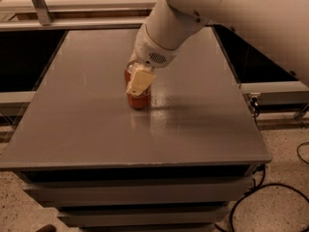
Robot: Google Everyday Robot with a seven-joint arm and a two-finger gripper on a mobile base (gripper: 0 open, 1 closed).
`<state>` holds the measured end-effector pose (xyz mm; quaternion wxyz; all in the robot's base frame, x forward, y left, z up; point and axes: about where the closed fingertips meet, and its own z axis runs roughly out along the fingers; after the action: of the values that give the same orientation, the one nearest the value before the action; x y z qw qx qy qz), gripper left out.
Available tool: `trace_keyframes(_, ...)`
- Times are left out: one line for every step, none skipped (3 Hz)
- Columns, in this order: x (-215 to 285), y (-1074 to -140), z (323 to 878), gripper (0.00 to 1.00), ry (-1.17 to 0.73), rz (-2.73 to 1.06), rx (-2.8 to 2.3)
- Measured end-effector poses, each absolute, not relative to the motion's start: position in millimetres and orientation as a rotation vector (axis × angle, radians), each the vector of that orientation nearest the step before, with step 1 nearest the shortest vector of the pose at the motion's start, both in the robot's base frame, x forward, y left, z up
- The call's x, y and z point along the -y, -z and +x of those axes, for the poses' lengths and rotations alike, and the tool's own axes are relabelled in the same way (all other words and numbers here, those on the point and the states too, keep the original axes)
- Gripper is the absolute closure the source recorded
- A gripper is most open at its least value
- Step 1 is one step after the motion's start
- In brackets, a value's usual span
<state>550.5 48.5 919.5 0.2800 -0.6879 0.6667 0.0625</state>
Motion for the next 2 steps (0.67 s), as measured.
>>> trace_keyframes(-54,-933,542,0.89,-0.162,-1.854,-1.690)
trace_keyframes(-56,-953,529,1.00,-0.161,-1.832,-1.590)
